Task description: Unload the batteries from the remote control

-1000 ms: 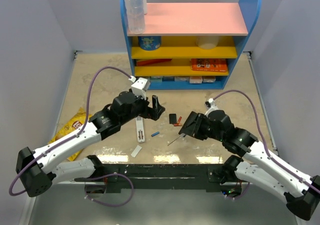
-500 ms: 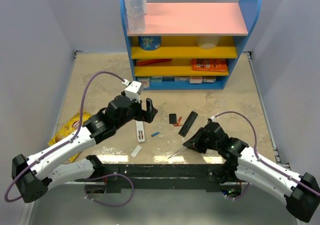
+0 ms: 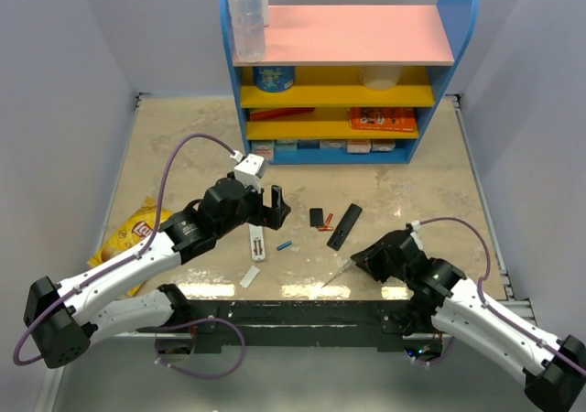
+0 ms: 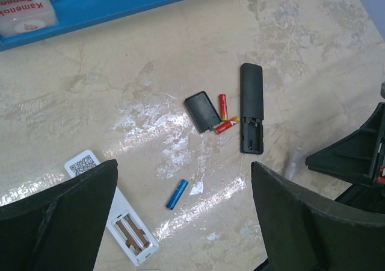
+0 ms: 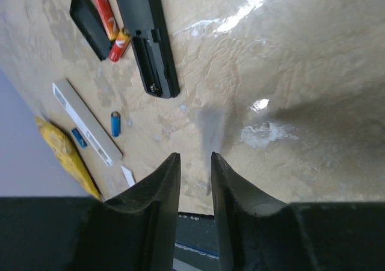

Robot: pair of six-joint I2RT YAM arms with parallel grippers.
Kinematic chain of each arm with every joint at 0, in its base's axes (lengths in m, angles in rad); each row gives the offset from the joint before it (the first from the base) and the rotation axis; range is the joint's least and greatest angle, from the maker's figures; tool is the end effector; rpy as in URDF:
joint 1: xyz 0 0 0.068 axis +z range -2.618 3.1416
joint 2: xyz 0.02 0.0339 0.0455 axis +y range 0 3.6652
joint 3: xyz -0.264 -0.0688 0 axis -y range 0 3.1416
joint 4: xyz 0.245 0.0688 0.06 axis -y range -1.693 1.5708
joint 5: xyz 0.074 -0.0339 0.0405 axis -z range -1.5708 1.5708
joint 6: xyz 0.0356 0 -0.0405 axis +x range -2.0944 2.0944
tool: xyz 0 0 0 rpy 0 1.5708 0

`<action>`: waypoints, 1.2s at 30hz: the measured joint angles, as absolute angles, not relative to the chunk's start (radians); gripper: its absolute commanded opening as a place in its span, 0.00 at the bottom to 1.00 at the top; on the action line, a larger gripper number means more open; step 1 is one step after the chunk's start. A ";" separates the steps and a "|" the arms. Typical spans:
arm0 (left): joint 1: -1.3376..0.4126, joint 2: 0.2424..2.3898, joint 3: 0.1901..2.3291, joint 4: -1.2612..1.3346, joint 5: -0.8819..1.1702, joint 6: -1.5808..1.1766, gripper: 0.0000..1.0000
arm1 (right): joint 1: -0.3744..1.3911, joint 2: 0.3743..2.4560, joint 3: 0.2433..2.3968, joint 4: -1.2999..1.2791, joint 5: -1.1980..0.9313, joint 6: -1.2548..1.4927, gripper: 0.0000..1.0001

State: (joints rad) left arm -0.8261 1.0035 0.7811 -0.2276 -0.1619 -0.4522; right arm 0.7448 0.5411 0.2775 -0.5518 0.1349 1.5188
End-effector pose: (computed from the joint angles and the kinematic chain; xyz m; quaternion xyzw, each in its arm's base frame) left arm 0.1592 -0.1642 0.2932 0.1147 0.8375 -0.2610 0.4661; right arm 0.0921 0.0784 0.1640 0.3730 0.8494 0.3064 0.2131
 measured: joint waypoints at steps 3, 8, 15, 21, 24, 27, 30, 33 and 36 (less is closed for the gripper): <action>-0.826 1.006 0.776 -0.224 -0.159 -0.452 0.96 | 0.745 0.520 0.312 -0.631 0.196 1.565 0.54; -0.826 1.006 0.776 -0.218 -0.151 -0.453 0.96 | 0.745 0.508 0.370 -0.722 0.284 1.589 0.64; -0.826 1.003 0.776 -0.218 -0.132 -0.452 1.00 | 0.745 0.548 0.534 -0.729 0.393 1.354 0.99; -0.826 0.943 0.778 -0.237 -0.152 -0.461 1.00 | 0.745 0.649 0.767 -0.753 0.515 1.066 0.99; -0.825 0.886 0.784 -0.258 -0.157 -0.466 1.00 | 0.745 0.675 0.835 -0.786 0.548 0.974 0.99; -0.825 0.811 0.799 -0.272 -0.156 -0.483 1.00 | 0.745 0.677 0.890 -0.820 0.555 0.909 0.99; -0.825 0.750 0.825 -0.275 -0.155 -0.506 1.00 | 0.745 0.646 0.924 -0.817 0.526 0.849 0.98; -0.825 0.710 0.842 -0.283 -0.156 -0.517 1.00 | 0.745 0.559 0.926 -0.780 0.459 0.790 0.99; -0.825 0.675 0.843 -0.307 -0.157 -0.524 1.00 | 0.745 0.466 0.926 -0.742 0.421 0.752 0.98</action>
State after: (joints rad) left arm -0.8249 0.6750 0.8429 -0.3069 -0.1566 -0.5240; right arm 0.7448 0.4656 0.9260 -0.7422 0.4206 0.7525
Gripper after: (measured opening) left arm 0.997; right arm 0.985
